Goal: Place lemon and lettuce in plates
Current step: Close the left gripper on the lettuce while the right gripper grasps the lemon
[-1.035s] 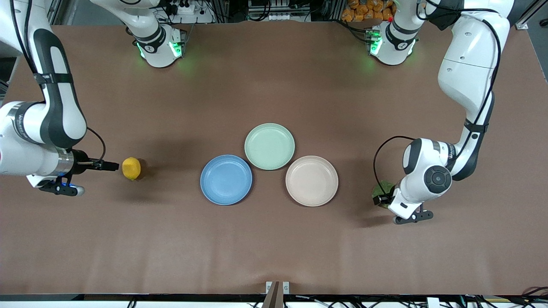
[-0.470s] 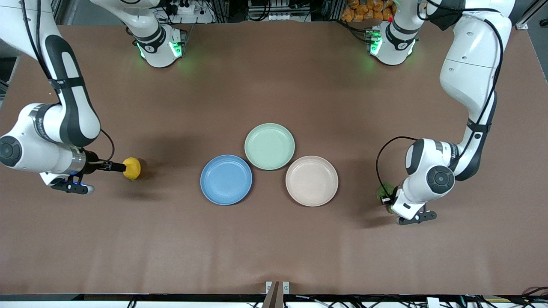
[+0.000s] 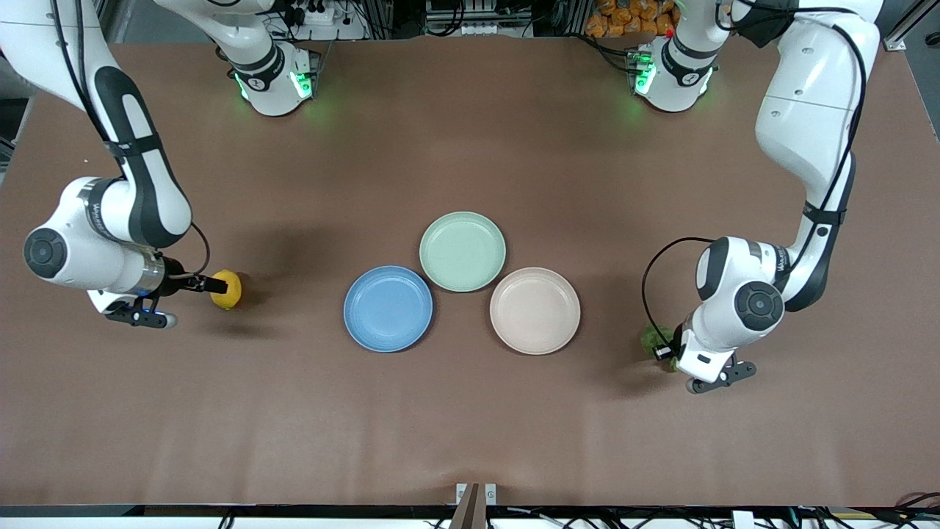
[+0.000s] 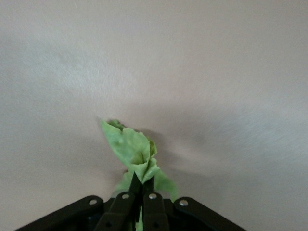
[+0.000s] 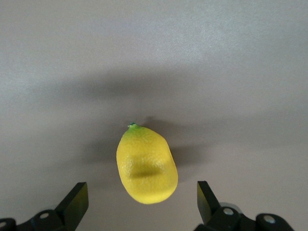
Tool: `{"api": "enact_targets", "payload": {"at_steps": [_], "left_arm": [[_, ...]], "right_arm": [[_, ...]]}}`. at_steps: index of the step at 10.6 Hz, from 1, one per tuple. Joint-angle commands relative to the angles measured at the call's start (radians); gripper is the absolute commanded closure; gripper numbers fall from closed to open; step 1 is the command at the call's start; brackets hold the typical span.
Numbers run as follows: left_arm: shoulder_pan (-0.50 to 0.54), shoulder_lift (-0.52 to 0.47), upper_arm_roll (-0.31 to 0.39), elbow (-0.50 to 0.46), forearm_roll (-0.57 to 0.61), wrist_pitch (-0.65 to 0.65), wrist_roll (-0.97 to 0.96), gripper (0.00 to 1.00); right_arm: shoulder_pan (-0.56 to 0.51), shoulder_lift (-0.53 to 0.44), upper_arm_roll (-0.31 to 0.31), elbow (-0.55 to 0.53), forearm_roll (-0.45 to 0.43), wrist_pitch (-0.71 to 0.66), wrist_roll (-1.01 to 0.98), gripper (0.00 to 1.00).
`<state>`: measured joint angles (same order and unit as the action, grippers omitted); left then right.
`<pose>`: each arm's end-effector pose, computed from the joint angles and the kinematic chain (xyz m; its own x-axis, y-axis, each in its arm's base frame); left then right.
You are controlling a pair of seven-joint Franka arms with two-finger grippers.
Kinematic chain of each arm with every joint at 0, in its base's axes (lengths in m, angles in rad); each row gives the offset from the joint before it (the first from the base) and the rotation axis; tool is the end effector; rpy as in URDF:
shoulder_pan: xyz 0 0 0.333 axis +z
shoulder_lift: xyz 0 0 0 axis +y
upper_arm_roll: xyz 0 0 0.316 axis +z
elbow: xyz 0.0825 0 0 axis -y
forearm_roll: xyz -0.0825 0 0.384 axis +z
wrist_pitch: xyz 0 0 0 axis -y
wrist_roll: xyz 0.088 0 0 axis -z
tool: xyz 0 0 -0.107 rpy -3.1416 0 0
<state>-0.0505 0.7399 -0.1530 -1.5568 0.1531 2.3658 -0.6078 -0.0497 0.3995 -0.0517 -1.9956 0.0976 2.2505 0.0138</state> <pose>0.7008 -0.1257 0.2216 0.9390 0.3363 0.0723 0.3346 -0.9417 0.0351 0.5893 -0.0565 0.2479 0.9741 -0.1734 -0.1450 -0.1814 -0.9824 -0.0442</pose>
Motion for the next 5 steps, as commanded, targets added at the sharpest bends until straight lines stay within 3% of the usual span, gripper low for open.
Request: {"api": "enact_targets", "payload": {"at_steps": [1,5], "left_arm": [[-0.003,-0.046,-0.005,-0.013,0.003,0.000,-0.058,1.00],[0.008,-0.108,-0.036,-0.014,-0.172,-0.002,-0.079,1.00]], "right_arm": [[0.008,-0.024,0.000,-0.072,0.011,0.082,0.012,0.00],[0.010,0.001,0.000,-0.103,0.011,0.156,0.012,0.00]]}}
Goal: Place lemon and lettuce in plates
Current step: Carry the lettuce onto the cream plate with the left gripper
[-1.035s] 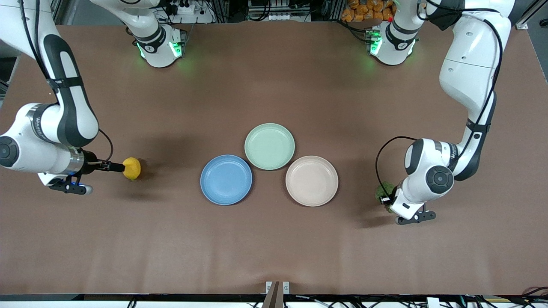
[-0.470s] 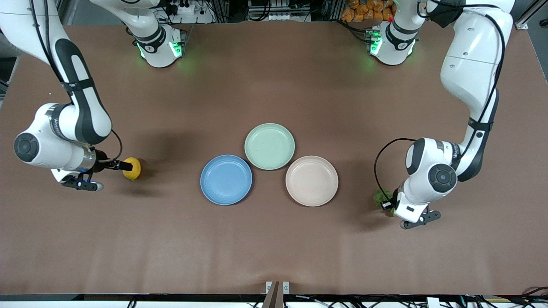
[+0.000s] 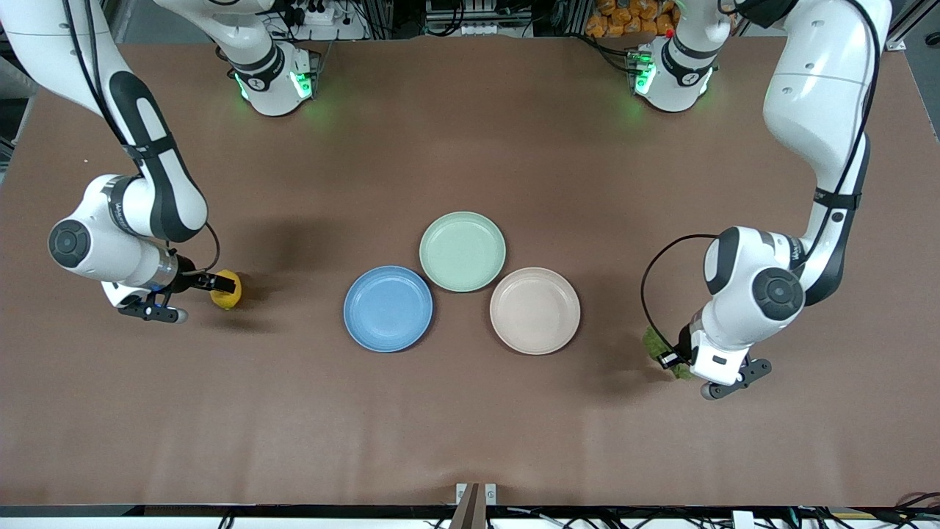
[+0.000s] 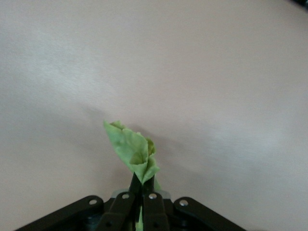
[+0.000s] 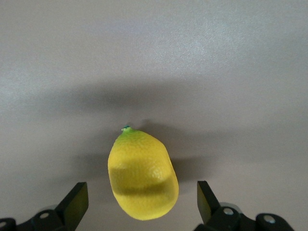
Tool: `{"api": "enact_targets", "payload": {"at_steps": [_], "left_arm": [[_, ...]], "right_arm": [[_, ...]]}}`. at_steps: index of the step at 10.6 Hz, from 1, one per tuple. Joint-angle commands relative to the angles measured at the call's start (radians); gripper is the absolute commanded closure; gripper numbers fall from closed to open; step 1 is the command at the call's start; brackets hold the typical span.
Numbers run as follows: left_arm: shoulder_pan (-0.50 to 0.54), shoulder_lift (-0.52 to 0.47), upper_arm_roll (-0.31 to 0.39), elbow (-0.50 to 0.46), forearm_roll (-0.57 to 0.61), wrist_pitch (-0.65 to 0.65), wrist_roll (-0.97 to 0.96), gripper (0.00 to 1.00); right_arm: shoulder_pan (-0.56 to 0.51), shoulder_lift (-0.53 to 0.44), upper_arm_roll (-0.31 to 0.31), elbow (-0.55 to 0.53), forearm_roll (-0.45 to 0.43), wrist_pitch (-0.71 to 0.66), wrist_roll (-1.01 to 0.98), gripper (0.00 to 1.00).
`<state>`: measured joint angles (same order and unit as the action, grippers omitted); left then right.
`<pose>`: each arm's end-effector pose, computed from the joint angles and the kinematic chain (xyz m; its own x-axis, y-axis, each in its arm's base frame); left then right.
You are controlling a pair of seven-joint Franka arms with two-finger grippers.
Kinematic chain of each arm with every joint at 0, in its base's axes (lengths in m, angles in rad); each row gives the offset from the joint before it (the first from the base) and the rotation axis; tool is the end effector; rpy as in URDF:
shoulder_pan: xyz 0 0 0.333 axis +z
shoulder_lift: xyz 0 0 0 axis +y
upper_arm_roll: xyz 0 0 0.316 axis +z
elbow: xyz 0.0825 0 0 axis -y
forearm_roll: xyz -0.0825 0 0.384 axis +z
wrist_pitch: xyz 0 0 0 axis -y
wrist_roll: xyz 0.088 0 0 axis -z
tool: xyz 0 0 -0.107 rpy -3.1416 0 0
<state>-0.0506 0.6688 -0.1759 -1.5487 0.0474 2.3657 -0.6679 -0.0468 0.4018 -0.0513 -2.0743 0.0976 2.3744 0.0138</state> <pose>0.7062 -0.1408 0.2771 0.8922 0.4445 0.0797 0.4297 -0.8900 0.1528 0.5756 -0.0554 0.2254 0.9786 -0.1786 -0.1023 -0.1833 -0.9823 -0.0388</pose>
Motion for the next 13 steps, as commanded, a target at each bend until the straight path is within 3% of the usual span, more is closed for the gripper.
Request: {"api": "enact_targets", "payload": {"at_steps": [1,9,11,13], "left_arm": [[0.008,-0.050,-0.020,-0.022,-0.105,-0.002,-0.024,1.00],[0.011,-0.115,-0.152,-0.024,-0.282,-0.055,-0.042,1.00],[0.000,-0.127,-0.206,-0.024,-0.308,-0.056,-0.128,1.00],[0.000,-0.127,-0.269,-0.027,-0.310,-0.056,-0.139,1.00]], "right_arm": [[0.007,0.014,-0.001,-0.024,0.011,0.049,0.012,0.00],[0.038,0.072,-0.001,-0.027,0.011,0.128,0.012,0.01],[0.038,0.072,-0.001,-0.027,0.010,0.121,0.012,0.38],[0.038,0.072,-0.001,-0.026,0.010,0.118,0.012,0.64]]}}
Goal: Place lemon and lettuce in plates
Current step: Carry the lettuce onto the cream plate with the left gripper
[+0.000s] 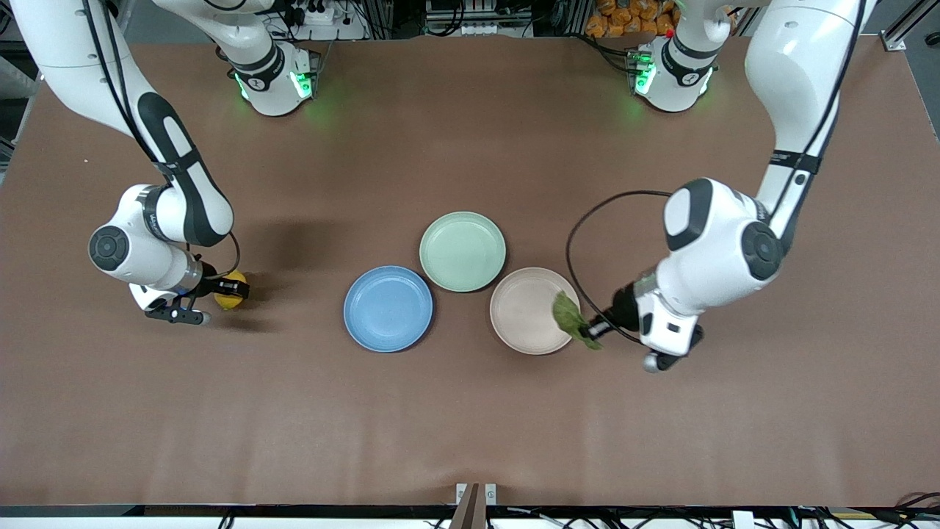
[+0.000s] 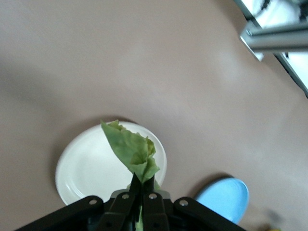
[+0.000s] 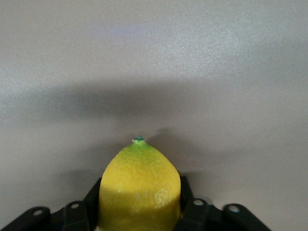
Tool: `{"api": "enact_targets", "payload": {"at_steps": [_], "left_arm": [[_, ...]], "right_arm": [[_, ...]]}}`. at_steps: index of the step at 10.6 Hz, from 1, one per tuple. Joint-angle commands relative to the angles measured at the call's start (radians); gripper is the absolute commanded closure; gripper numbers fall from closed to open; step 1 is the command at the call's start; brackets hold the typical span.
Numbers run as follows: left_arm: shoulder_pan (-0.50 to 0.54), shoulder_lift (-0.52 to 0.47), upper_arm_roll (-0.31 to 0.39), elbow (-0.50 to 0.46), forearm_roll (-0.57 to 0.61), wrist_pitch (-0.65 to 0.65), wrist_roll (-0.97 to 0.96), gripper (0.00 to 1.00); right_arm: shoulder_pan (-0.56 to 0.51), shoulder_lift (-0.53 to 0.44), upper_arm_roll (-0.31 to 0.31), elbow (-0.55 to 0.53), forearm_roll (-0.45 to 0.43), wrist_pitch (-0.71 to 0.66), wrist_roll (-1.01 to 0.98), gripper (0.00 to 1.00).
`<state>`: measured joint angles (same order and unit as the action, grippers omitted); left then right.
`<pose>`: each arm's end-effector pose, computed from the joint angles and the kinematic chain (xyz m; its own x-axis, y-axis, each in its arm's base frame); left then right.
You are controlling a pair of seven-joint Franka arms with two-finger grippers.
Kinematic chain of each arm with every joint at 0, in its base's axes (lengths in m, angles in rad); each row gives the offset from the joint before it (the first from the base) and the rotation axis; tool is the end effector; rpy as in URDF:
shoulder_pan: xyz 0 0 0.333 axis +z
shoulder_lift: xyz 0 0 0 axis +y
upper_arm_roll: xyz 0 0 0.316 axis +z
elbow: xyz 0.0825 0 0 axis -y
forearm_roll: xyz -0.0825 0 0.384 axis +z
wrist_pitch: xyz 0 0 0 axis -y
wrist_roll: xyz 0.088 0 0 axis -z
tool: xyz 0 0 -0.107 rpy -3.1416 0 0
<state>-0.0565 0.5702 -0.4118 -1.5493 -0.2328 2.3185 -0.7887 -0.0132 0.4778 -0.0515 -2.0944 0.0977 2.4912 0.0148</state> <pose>0.6596 -0.2827 0.3656 0.8613 0.4818 -0.1614 0.5022 -0.7587 0.4149 0.5730 -0.0379 0.1833 0.9850 -0.1526 -0.0810 -0.1553 -0.9875 -0.0279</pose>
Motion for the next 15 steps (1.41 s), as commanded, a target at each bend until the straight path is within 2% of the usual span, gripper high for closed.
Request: {"api": "enact_targets", "payload": {"at_steps": [1,4,6,7,8,9,10,13,15], "left_arm": [[0.003,-0.024,-0.048,-0.025,-0.031,-0.008,-0.024,1.00],[-0.026,-0.009,-0.055,-0.025,-0.030,0.004,-0.043,1.00],[-0.031,0.003,-0.055,-0.026,-0.020,0.010,-0.043,1.00],[-0.042,0.005,-0.053,-0.028,-0.020,0.010,-0.046,0.93],[-0.043,0.007,-0.051,-0.029,-0.017,0.010,-0.058,0.38],[-0.045,0.016,-0.051,-0.028,-0.016,0.010,-0.060,0.11],[-0.043,0.017,-0.050,-0.028,-0.016,0.010,-0.060,0.00],[-0.026,0.022,-0.048,-0.031,-0.014,0.010,-0.054,0.00],[-0.005,0.033,-0.045,-0.032,-0.014,0.009,-0.046,0.00]], "right_arm": [[0.004,-0.004,-0.001,-0.006,0.010,0.000,0.010,0.66],[0.004,-0.007,-0.001,0.000,0.010,-0.012,0.010,0.73],[0.009,-0.021,-0.001,0.048,0.010,-0.098,0.011,0.75],[0.010,-0.030,-0.001,0.089,0.010,-0.173,0.011,0.76],[0.013,-0.039,0.001,0.118,0.010,-0.219,0.011,0.76],[0.027,-0.041,0.001,0.143,0.010,-0.242,0.013,0.76],[0.048,-0.039,0.001,0.158,0.011,-0.245,0.042,0.76],[0.179,-0.016,0.001,0.249,0.010,-0.245,0.219,0.75],[0.238,0.013,0.002,0.293,0.011,-0.233,0.248,0.75]]}}
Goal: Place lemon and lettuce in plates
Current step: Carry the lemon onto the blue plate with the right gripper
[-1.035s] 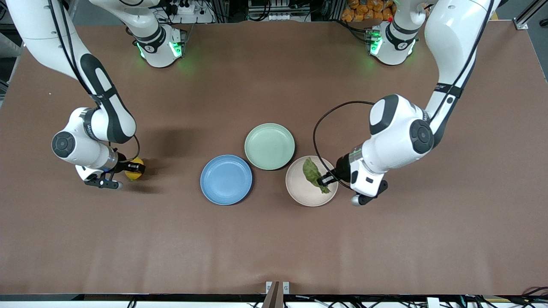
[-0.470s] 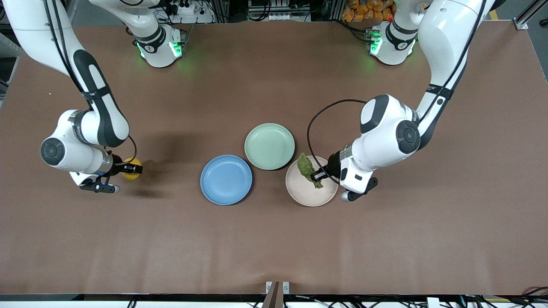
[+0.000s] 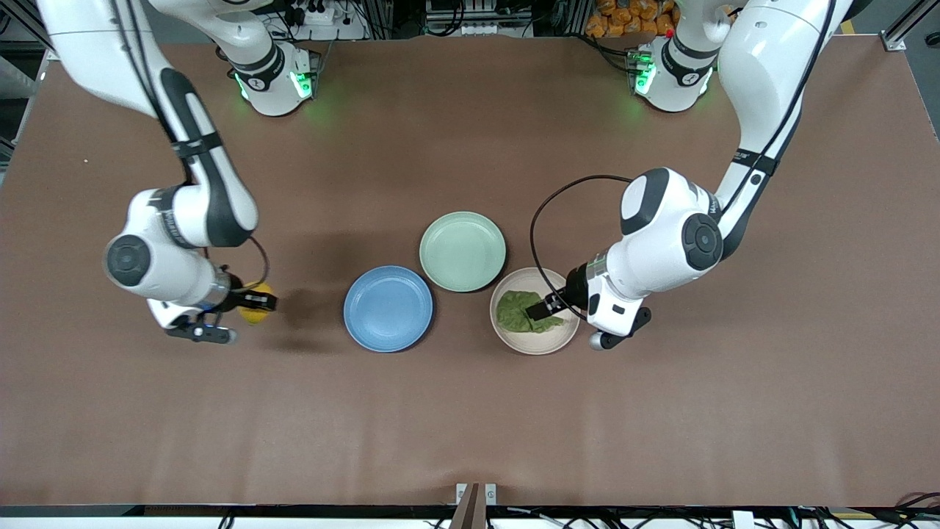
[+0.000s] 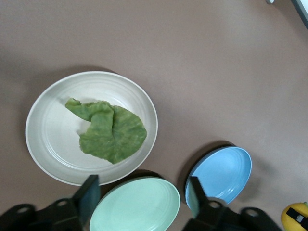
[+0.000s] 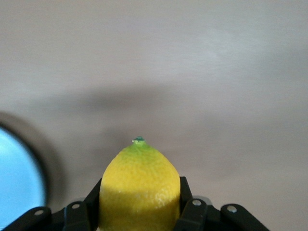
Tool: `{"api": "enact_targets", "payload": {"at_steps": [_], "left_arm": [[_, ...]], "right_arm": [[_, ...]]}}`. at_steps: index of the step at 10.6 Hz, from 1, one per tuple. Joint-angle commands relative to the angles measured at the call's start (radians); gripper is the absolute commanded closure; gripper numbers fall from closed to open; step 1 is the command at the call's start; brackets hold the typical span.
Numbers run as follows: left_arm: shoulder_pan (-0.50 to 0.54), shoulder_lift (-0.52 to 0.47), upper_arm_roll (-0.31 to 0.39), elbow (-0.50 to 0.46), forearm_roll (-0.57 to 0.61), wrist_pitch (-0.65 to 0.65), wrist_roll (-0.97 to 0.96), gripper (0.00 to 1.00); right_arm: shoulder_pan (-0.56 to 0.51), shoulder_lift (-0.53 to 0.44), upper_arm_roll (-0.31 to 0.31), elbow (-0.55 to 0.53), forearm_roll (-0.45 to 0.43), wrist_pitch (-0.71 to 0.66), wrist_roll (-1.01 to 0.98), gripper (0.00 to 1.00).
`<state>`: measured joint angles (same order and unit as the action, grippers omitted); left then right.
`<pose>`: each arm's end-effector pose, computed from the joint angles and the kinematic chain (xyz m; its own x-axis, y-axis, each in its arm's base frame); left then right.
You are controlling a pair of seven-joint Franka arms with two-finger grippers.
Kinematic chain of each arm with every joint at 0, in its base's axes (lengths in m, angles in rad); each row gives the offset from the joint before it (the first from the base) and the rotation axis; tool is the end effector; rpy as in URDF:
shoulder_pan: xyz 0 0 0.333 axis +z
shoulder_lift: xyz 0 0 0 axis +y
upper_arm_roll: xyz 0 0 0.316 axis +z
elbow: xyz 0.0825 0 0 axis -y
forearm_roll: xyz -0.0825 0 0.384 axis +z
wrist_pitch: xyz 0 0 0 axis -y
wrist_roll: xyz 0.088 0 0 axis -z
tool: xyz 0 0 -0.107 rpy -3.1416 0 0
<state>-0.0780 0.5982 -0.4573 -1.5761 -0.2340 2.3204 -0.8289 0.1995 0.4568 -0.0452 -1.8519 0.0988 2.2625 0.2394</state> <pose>0.6361 -0.3211 0.3410 0.8609 0.4545 -0.2288 0.5088 -0.7670 0.3909 0.6279 0.1020 0.2723 0.9879 -0.1438 -0.0581 -0.1462 -0.9884 -0.0405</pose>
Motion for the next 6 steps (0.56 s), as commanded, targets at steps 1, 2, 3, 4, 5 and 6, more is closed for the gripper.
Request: {"api": "enact_targets", "payload": {"at_steps": [1,2,3,4,5,6], "left_arm": [[0.023,0.011,0.000,-0.004,-0.013,0.007,-0.004,0.00],[0.026,0.014,0.002,-0.005,-0.012,0.007,-0.003,0.00],[0.039,0.015,0.002,-0.004,-0.011,0.007,-0.001,0.00],[0.041,0.015,0.002,-0.004,-0.011,0.007,-0.003,0.00],[0.040,0.017,0.002,-0.004,-0.011,0.007,-0.003,0.00],[0.038,0.018,0.002,-0.004,-0.011,0.007,-0.004,0.00]], "right_arm": [[0.056,0.049,-0.004,0.074,0.012,-0.004,0.026,0.75],[0.082,0.074,-0.004,0.101,0.013,-0.001,0.046,0.75],[0.113,0.103,-0.004,0.137,0.015,-0.001,0.093,0.75],[0.139,0.130,-0.004,0.161,0.015,0.011,0.156,0.72],[0.153,0.155,-0.004,0.168,0.015,0.050,0.199,0.72],[0.175,0.172,-0.004,0.168,0.021,0.083,0.227,0.73]]}}
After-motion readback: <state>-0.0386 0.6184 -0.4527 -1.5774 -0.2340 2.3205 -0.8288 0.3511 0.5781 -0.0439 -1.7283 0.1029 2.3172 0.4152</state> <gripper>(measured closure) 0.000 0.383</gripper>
